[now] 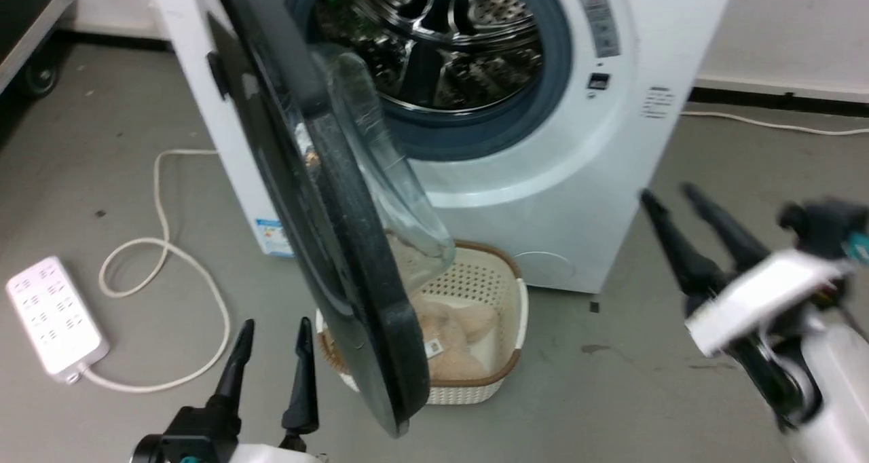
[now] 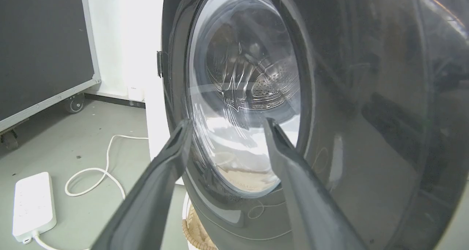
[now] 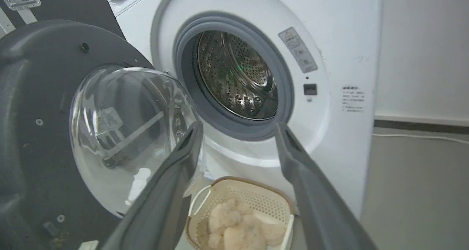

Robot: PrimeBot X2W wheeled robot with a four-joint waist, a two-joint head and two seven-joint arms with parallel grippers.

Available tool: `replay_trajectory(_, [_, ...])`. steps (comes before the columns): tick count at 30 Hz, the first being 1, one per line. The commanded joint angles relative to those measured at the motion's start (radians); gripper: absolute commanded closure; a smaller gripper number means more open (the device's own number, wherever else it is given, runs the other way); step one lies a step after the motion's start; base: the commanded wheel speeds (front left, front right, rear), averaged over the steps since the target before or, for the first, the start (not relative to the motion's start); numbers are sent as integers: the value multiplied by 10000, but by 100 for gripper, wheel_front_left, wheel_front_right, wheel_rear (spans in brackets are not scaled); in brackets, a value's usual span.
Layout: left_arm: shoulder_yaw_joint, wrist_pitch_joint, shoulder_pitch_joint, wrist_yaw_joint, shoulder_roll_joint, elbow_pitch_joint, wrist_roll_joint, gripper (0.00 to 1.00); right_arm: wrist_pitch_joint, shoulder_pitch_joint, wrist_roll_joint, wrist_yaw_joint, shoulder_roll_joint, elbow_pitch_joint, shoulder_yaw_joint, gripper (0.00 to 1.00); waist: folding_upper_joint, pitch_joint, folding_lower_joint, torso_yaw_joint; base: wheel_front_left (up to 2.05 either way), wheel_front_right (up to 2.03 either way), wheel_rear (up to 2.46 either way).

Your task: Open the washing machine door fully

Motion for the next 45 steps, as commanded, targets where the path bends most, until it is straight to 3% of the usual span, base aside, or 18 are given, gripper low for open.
replay_trajectory(1, [125,-53,157,-53,12,-35,-41,0,-982,605,-1282,10,-293,-163,-159,0,0,-147,0,-236,0,0,0])
replay_trajectory(2, [125,-53,157,-53,12,-35,-41,0,-982,605,-1282,10,-293,-163,-159,0,0,-147,0,-236,0,0,0])
replay_trajectory(4, [353,-53,196,-144,12,-9,42,0,-2168,1456,-3389,10,-292,-318,-969,0,0,-198,0,-389,0,0,0])
replay_trajectory(6, [414,-53,210,-178,12,4,77,0,-2376,1770,-3947,10,-120,-404,-1371,0,0,-197,0,-420,0,0,0])
replay_trajectory(10, [428,-53,301,-330,12,64,200,0,-2755,3069,-5803,10,953,-1153,-2711,0,0,-225,0,-491,0,0,0])
replay_trajectory(15, [324,-53,434,-256,12,111,111,0,-2912,4470,-7106,10,2276,-1873,-3363,0,0,-214,0,-503,0,0,0])
replay_trajectory(21, [114,-53,494,-107,12,187,139,0,-3004,5311,-7771,10,2833,-2120,-3500,0,0,-285,0,-406,0,0,0])
replay_trajectory(33, [118,-53,423,77,12,59,146,0,-3040,5302,-7557,10,2937,-2087,-3539,0,0,-412,0,-403,0,0,0])
replay_trajectory(34, [125,-53,401,58,12,-3,158,55,-3041,5297,-7529,10,2937,-2086,-3530,0,0,-414,0,-406,0,0,0])
replay_trajectory(35, [144,-53,382,52,12,-88,148,100,-3042,5292,-7506,10,2938,-2085,-3522,0,0,-418,0,-412,0,0,0])
replay_trajectory(45, [1018,-53,-498,476,12,-2707,-663,100,-3045,5248,-7377,10,2939,-2131,-3515,0,0,-403,0,-419,0,0,0])
